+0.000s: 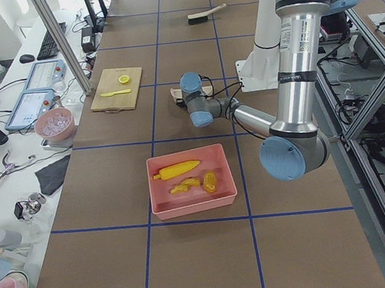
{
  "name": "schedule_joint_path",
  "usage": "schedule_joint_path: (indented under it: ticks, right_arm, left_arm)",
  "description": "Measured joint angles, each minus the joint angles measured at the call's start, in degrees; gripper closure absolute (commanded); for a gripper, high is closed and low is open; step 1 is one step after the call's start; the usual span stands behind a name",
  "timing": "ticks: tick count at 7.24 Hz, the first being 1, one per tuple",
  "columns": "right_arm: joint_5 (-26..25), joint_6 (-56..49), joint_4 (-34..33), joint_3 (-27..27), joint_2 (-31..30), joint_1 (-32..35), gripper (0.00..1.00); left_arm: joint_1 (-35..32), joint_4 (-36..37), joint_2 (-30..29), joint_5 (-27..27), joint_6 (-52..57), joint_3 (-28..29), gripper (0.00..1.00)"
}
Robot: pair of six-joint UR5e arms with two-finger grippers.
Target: Sweep and dump trash into bin
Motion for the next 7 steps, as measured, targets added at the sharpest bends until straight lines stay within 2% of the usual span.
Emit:
schedule_joint_path:
  ticks: [2,3,4,5,7]
  right_arm:
    - [4.2,0.0,-2.8,-1.9,2.7,2.2,0.0]
    - [5.4,0.0,-4.9,-2.0,3.5,2.5,0.0]
    - [6.0,0.0,-5.9,-2.0,3.8,2.8,0.0]
    - [6.8,0.0,-6.5,-2.0,3.9,3.1,0.0]
    - [8.4,0.0,-8.6,-2.1,3.8,3.7,0.0]
  left_arm:
    - [0.1,-0.1,-1.3,-0.1,0.1,1.1,0.98]
    - [0.1,-0.1,-1.8,-0.1,0.2,1.6,0.89]
    - [0.1,-0.1,-2.0,-0.1,0.2,1.9,0.61]
    - [0.1,-0.1,-2.2,-0.2,0.2,2.1,0.01]
    - [0.1,-0.1,-2.2,-0.5,0.3,2.1,0.01]
